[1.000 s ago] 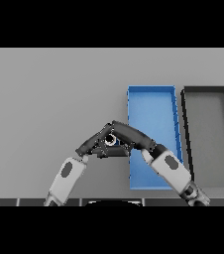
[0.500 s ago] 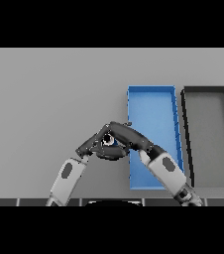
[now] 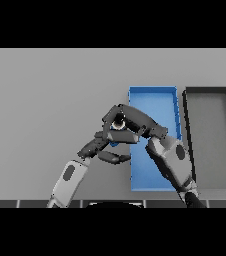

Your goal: Pick up the blue pipe and place it into the blue bin.

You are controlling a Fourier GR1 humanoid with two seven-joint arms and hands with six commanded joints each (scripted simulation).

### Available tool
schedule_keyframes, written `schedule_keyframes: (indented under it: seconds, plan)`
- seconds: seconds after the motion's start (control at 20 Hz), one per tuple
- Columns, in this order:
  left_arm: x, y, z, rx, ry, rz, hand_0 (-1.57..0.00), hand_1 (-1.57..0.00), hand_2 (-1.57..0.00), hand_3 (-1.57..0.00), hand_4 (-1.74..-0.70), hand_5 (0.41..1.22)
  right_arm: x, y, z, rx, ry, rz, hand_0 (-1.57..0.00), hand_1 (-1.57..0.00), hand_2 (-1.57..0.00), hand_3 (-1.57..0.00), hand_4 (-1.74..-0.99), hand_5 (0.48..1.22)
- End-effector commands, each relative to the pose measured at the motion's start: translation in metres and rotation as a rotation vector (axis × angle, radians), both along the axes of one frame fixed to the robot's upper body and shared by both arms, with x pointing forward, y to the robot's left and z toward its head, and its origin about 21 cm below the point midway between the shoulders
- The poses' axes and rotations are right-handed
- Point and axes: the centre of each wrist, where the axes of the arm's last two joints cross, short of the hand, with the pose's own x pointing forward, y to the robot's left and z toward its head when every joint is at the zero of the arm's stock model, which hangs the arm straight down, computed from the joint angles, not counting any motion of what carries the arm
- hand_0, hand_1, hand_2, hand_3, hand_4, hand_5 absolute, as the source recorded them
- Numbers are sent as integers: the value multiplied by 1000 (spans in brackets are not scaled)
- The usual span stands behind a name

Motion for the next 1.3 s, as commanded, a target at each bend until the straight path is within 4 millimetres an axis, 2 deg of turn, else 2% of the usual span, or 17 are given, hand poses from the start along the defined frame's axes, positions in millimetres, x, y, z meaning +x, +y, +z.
schedule_keyframes:
  seconds: [0.0, 0.1, 0.25, 0.3, 0.45, 0.6, 0.75, 1.05, 1.2, 1.25]
  plan:
    - [0, 1, 0, 6, 8, 1, -6, -5, -5, -5, -906, 445, 5, 1, 16, 17, -1, 20, -1571, -1571, -1571, -1571, -1741, 1221]
    - [1, 2, -1, 16, 17, 6, -3, -3, -3, -3, -906, 437, 13, -7, 48, 83, -54, 31, -1571, -1571, -1571, -1571, -1741, 1221]
    - [-1, 4, 1, 23, 22, 9, -1, -1, -1, -1, -902, 432, 24, -25, 81, 141, -133, -139, -1571, -1571, -1571, -1571, -1741, 1221]
    - [0, 4, 1, 36, 28, 15, -1, -1, -1, 0, -898, 430, 34, -36, 91, 139, -138, -208, -1571, -1571, -1571, -1571, -1741, 1221]
    - [0, 8, 4, 34, 19, 13, 0, 0, 0, 0, -890, 421, 52, -61, 98, 115, -95, -339, -1571, -1571, -1571, -1571, -1741, 1221]
    - [0, 6, 4, 33, 8, 14, 1, 1, 1, 1, -882, 411, 72, -93, 86, 67, -63, -480, -1571, -1571, -1571, -1571, -1741, 1221]
    - [0, 10, 1, 59, -1, 21, 1, 1, 1, 1, -871, 415, 78, -127, 56, 44, 14, -574, -1571, -1571, -1571, -1571, -1741, 1221]
    - [-1, 11, 0, 31, 10, 11, 1, 1, 1, 1, -875, 422, 62, -165, -13, -36, 168, -698, -1571, -1571, -1571, -1571, -1741, 1221]
    - [-7, 9, 0, 26, 22, 13, 1, 1, 1, 1, -879, 425, 48, -174, -52, -69, 291, -767, -1571, -1571, -1571, -1571, -1741, 1221]
    - [-7, 10, -1, 40, 25, 19, 1, 1, 1, 1, -880, 427, 43, -174, -59, -86, 313, -789, -1571, -1571, -1571, -1571, -1741, 1221]
